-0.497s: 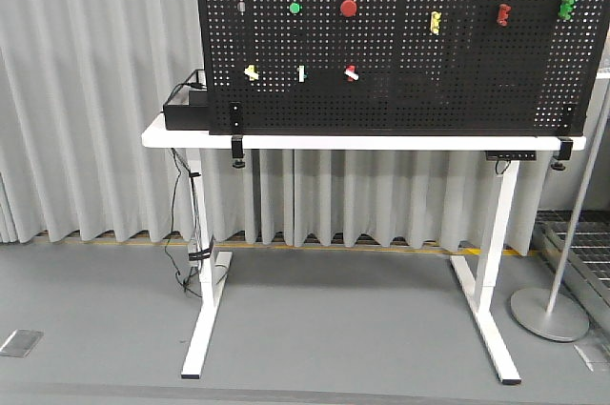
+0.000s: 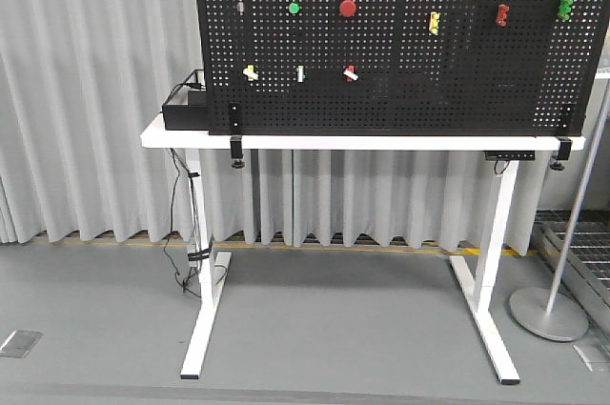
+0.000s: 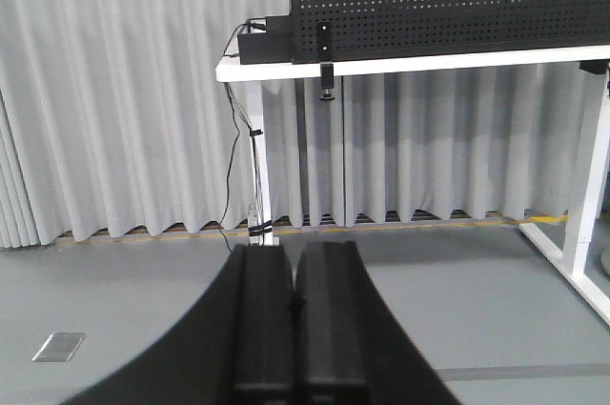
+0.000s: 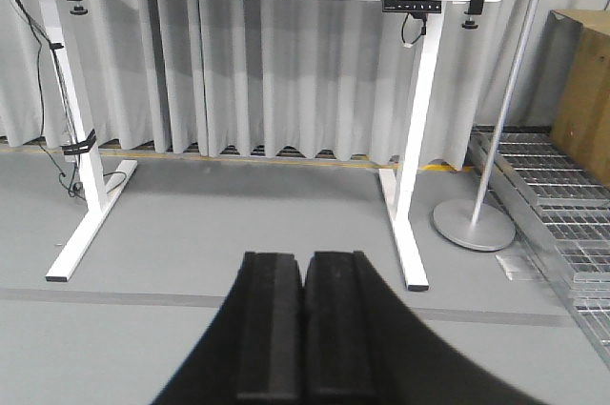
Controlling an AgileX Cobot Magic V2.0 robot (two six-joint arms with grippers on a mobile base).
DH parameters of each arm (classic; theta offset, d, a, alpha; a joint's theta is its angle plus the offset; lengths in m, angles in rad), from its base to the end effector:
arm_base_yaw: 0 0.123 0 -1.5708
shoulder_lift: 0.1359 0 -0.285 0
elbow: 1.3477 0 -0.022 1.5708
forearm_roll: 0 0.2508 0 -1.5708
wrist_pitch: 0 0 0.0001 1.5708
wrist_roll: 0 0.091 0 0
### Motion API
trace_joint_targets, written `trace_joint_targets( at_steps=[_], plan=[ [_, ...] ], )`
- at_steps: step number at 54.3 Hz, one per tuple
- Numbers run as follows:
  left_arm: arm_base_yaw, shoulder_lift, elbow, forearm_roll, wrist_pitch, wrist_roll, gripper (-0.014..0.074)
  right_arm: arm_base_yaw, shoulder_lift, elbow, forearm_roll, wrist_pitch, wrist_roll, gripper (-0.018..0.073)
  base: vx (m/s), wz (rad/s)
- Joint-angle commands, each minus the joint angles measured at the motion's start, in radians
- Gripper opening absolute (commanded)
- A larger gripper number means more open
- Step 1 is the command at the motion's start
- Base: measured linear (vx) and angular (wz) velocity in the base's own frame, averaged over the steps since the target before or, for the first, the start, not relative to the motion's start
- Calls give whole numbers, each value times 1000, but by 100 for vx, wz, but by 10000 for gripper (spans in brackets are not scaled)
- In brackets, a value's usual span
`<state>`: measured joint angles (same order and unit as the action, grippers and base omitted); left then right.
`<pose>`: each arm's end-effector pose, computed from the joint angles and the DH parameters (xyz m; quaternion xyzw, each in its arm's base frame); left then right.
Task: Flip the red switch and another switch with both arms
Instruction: 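Drive the base forward toward the black pegboard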
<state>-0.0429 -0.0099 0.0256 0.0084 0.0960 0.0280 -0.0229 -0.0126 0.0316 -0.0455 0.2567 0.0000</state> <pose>0.0568 -0.0024 0.1963 0.0281 0.7152 -0.0020 0.6984 0.0552 -0.0023 0.1800 -0.0045 0.7704 -0.0258 0.6370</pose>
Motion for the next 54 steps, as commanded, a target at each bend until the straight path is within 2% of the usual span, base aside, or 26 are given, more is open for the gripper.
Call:
trace_joint_targets(
  at_steps=[1, 54],
  plan=[
    [1, -9, 20, -8, -83, -10, 2, 0, -6, 5, -2, -85, 0, -4, 0, -1],
    [1, -9, 20, -8, -83, -10, 2, 0, -6, 5, -2, -85, 0, -4, 8, 2]
  ],
)
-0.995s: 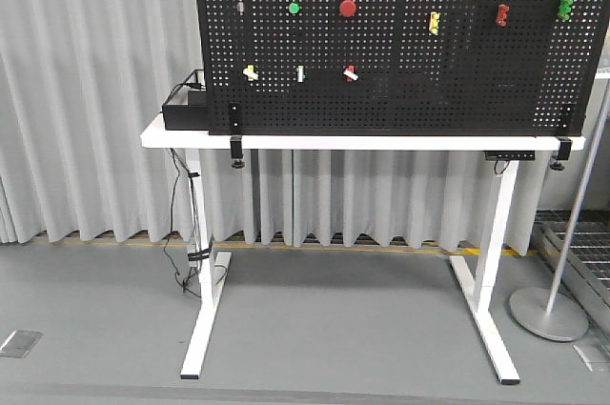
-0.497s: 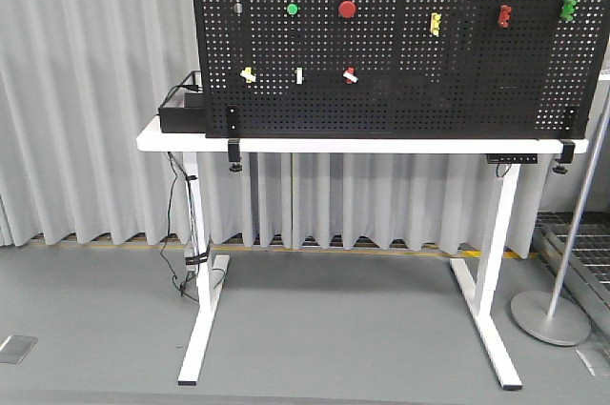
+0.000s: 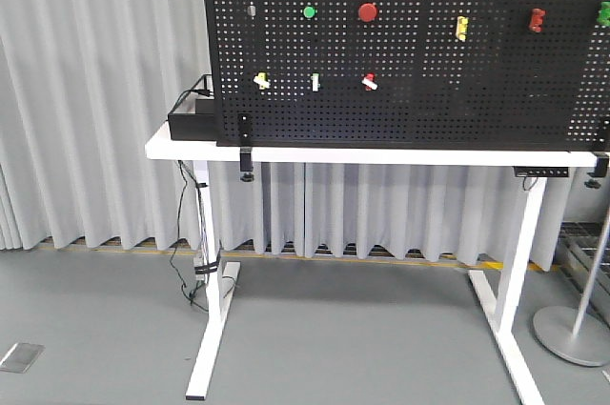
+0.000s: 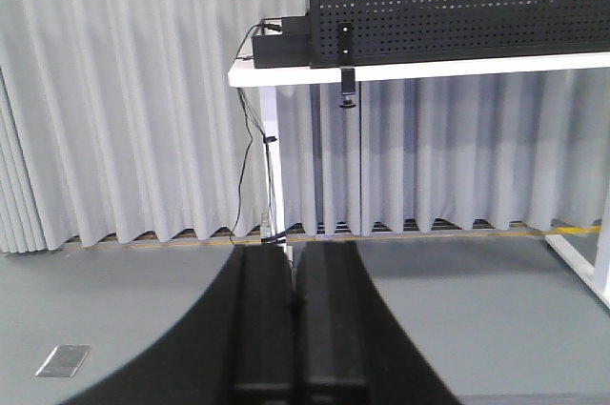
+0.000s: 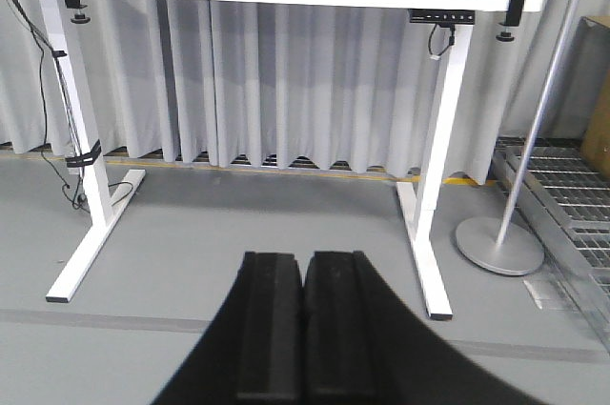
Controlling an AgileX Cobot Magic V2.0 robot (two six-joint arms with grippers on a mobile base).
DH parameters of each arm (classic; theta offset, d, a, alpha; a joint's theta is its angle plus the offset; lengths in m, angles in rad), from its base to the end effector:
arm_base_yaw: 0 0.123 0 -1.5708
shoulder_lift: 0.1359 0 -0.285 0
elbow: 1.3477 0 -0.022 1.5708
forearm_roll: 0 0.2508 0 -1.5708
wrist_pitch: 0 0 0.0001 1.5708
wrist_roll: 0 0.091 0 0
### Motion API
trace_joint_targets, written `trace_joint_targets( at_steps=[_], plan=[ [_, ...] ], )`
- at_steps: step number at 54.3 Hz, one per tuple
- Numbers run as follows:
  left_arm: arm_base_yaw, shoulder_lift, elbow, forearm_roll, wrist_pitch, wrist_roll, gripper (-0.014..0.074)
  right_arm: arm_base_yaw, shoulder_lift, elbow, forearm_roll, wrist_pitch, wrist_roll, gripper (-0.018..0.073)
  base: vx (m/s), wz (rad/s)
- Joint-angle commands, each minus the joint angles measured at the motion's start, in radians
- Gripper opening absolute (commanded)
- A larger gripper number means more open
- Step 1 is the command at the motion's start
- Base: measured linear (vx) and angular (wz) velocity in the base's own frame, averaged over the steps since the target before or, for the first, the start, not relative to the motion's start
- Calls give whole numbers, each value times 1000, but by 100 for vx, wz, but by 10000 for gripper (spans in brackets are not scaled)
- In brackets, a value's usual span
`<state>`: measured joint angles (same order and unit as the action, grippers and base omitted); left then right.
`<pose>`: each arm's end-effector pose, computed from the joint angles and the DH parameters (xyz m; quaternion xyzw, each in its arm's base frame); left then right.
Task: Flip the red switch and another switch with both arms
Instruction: 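Drive the base forward toward the black pegboard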
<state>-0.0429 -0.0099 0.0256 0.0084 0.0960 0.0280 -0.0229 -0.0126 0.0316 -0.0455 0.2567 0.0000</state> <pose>0.0568 -0.0024 0.1963 0.0281 0.7152 -0.0020 0.6984 0.0552 -0.0023 0.1800 -0.0045 0.7704 -0.0258 0.6370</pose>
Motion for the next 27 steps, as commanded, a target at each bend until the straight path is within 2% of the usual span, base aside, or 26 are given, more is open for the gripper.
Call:
trace_joint_targets(
  at_steps=[1, 27],
  plan=[
    [1, -9, 20, -8, -83, -10, 2, 0, -6, 5, -2, -85, 0, -4, 13, 4],
    [1, -9, 20, -8, -83, -10, 2, 0, -6, 5, -2, -85, 0, -4, 14, -4]
  ],
)
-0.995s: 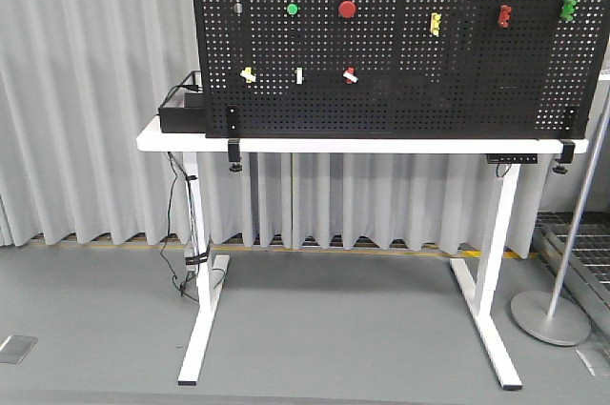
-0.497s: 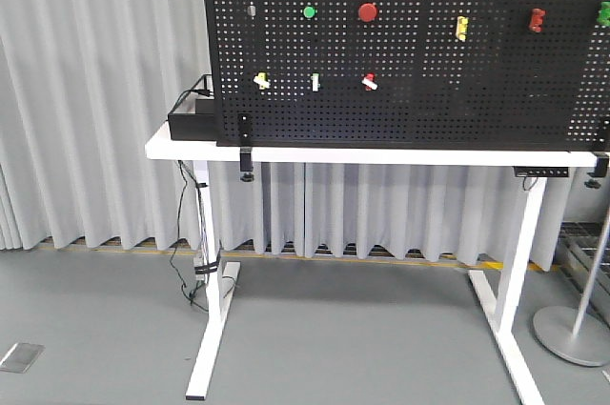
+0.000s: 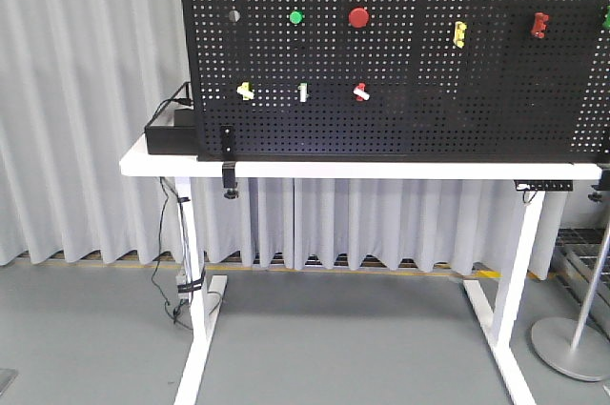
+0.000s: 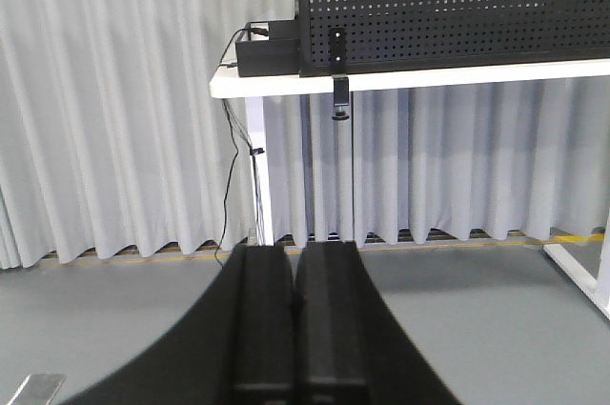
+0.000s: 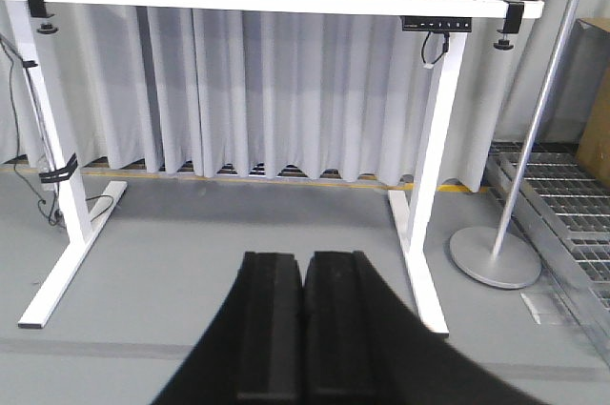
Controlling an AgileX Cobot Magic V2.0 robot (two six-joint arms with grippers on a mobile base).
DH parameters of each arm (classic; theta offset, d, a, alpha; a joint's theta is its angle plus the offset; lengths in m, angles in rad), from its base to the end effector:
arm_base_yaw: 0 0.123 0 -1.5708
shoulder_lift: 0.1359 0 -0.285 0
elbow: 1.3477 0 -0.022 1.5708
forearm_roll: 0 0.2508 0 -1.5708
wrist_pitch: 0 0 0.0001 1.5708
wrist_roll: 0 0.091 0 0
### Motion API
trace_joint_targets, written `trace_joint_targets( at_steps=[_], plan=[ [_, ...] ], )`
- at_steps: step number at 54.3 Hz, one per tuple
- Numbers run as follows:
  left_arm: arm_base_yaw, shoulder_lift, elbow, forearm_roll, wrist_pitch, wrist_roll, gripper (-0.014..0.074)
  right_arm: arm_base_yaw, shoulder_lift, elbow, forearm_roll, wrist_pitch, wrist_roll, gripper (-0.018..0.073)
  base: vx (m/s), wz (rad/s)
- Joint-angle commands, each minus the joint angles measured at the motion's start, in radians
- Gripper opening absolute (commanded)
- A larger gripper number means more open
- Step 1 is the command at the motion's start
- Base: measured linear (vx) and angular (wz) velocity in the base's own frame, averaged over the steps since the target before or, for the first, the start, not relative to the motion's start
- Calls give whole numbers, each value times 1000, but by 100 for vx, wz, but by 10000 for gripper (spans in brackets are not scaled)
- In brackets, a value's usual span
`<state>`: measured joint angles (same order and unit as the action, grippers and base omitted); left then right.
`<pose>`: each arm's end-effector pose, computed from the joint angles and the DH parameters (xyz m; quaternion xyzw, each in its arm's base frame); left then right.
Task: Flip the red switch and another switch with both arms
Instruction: 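Drive the base forward toward the black pegboard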
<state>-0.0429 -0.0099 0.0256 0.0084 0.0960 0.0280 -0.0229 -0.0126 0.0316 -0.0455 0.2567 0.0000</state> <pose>0.0568 -0.0024 0.1963 0.0281 0.7152 -0.0020 0.6984 0.0552 -0.0023 0.1800 -0.0045 0.7704 -0.0258 0.6370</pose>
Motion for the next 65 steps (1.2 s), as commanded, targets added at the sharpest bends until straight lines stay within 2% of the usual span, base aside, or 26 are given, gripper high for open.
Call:
trace_joint_targets(
  at_steps=[1, 65],
  plan=[
    [1, -9, 20, -8, -83, -10, 2, 0, -6, 5, -2, -85, 0, -4, 19, -4],
    [1, -9, 20, -8, -83, -10, 2, 0, -6, 5, -2, -85, 0, -4, 29, -4]
  ],
)
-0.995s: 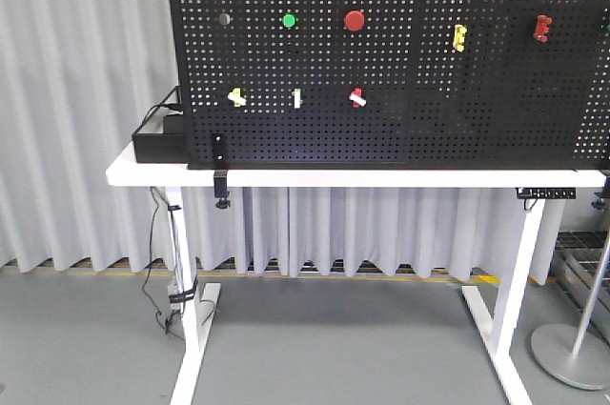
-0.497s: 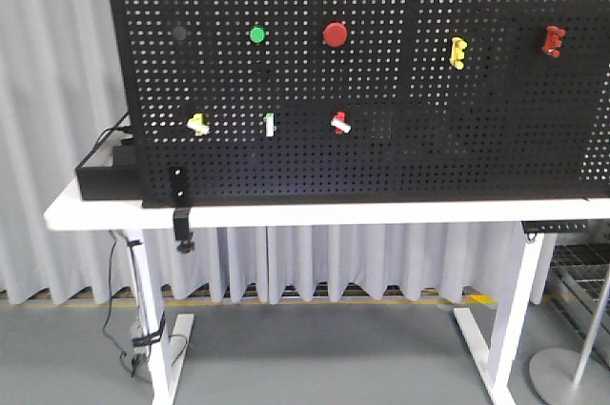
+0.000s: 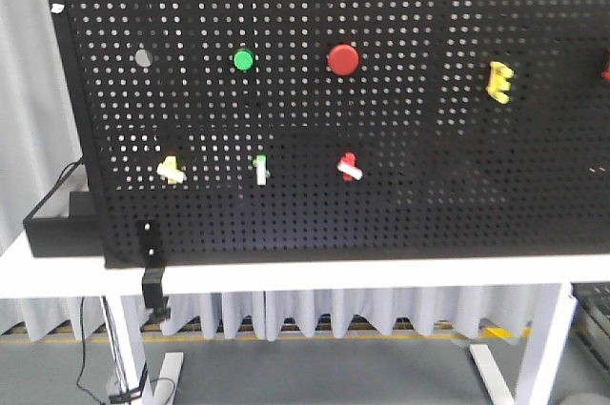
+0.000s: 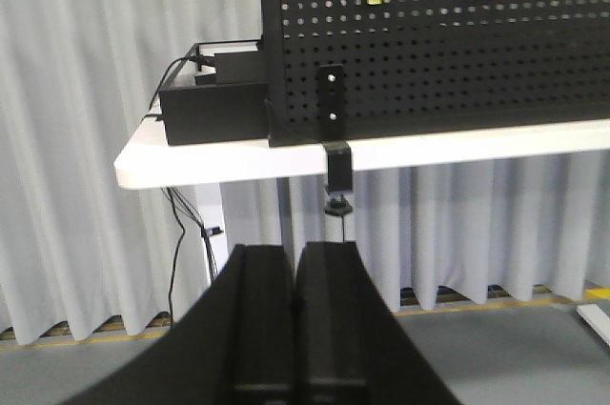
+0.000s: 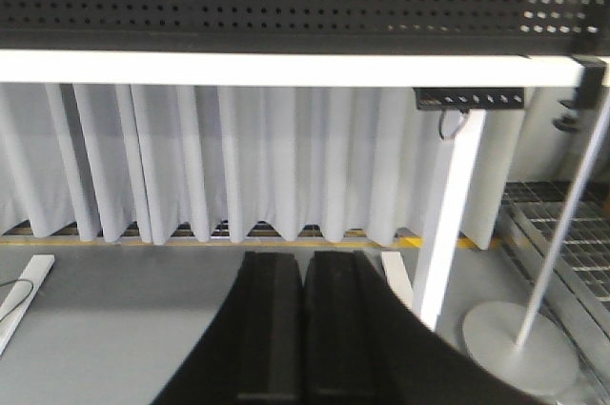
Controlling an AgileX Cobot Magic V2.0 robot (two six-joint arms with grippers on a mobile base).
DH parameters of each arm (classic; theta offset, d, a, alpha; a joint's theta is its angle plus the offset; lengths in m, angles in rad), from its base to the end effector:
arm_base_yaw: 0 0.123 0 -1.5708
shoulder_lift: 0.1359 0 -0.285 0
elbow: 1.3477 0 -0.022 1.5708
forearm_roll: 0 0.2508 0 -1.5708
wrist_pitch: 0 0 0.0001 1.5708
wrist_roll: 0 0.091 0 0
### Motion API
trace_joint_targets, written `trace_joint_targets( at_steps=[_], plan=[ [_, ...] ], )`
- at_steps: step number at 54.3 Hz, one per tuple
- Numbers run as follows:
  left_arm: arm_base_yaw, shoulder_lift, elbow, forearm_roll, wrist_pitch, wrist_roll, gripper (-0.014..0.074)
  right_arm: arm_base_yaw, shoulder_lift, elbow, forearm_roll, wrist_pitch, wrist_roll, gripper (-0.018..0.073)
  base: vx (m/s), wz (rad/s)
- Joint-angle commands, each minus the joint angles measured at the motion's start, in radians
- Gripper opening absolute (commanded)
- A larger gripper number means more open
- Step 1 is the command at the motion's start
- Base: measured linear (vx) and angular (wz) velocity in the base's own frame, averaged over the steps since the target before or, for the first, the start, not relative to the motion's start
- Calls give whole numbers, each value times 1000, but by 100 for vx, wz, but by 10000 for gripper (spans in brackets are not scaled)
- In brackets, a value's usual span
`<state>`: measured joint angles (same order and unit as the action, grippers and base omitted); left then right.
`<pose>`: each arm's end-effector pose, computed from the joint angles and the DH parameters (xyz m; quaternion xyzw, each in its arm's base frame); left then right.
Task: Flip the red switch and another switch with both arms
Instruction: 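Drive the base forward toward the black pegboard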
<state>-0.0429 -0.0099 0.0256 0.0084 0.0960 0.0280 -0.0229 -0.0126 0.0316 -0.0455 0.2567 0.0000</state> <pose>0.0568 -0.0024 0.1963 0.0281 0.7152 -0.0020 0.6984 0.0552 -0.0023 0.1800 -0.0045 0.7704 -0.0258 0.6370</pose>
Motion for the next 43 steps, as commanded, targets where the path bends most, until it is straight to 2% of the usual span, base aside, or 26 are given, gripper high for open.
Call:
trace_joint_targets(
  at_steps=[1, 43],
  plan=[
    [1, -9, 20, -8, -83, -10, 2, 0, -6, 5, -2, -85, 0, -4, 33, 6],
    [1, -9, 20, -8, -83, -10, 2, 0, -6, 5, -2, -85, 0, -4, 22, 4]
  ],
)
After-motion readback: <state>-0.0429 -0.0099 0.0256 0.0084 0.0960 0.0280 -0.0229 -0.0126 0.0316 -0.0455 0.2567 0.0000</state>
